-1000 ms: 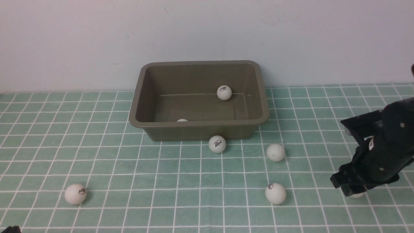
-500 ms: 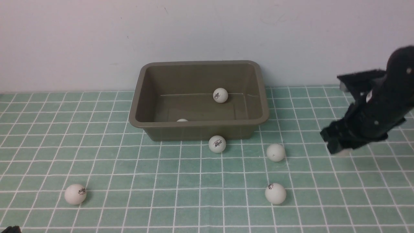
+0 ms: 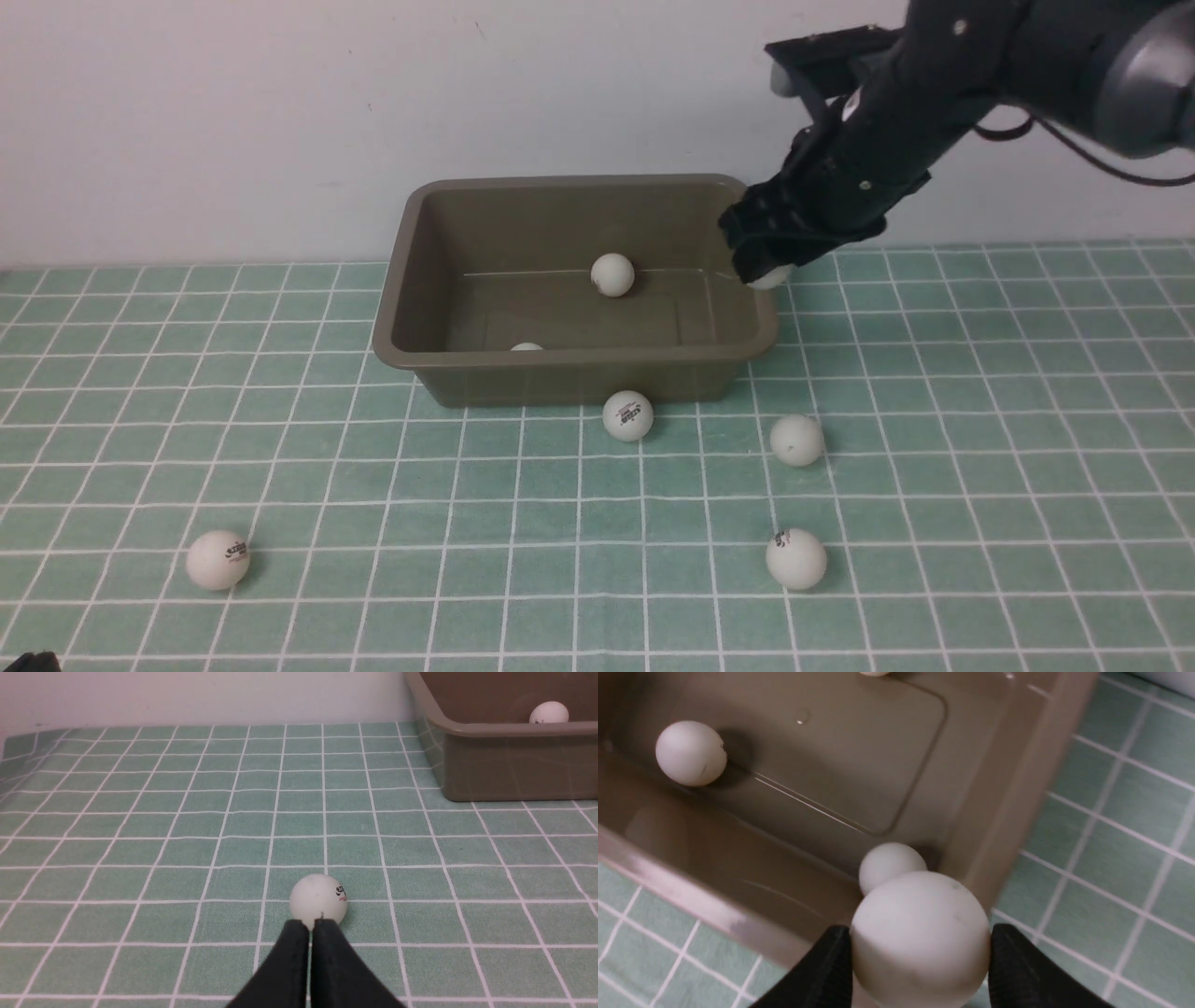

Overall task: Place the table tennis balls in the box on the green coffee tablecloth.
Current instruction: 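Release the ping pong ball into the bin and lift the gripper away, then reach for and grasp a ping pong ball on the table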

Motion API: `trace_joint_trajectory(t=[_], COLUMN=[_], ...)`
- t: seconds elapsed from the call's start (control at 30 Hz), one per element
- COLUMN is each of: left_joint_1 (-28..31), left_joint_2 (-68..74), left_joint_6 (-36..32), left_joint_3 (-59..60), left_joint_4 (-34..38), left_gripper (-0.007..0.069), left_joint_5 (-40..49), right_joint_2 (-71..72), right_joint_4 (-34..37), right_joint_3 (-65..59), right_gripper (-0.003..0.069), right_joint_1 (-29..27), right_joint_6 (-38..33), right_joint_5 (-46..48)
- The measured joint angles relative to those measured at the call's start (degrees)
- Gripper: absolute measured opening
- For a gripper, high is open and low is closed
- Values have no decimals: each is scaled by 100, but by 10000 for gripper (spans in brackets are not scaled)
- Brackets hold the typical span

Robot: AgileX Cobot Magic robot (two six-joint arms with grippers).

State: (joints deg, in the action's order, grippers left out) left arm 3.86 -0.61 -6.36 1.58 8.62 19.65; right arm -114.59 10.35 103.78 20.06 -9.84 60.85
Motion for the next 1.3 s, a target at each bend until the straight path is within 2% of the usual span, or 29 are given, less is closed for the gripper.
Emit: trace_joint_trajectory(t=[0.2,0.57,0.83,1.1,1.3], left_joint_1=[0,0,0,0,0], left_joint_2=[0,0,0,0,0], left_joint_6=[0,0,0,0,0], left_joint_3=[0,0,0,0,0], left_joint_4=[0,0,0,0,0], left_gripper=[-5,-5,-5,-5,-5], left_joint_5=[0,0,0,0,0], right_joint_2=[-1196,-2005,-2086,-1387,112], right_joint_4=[9,604,644,249,-98], right_joint_3=[1357,2388,2612,2678,1920], right_gripper=[342,344,447,454,454], right_joint_1=[187,198,198,58,-213], right_joint_6=[-23,-246,-324,-66,171], right_joint_5=[502,788,1031,1089,1089])
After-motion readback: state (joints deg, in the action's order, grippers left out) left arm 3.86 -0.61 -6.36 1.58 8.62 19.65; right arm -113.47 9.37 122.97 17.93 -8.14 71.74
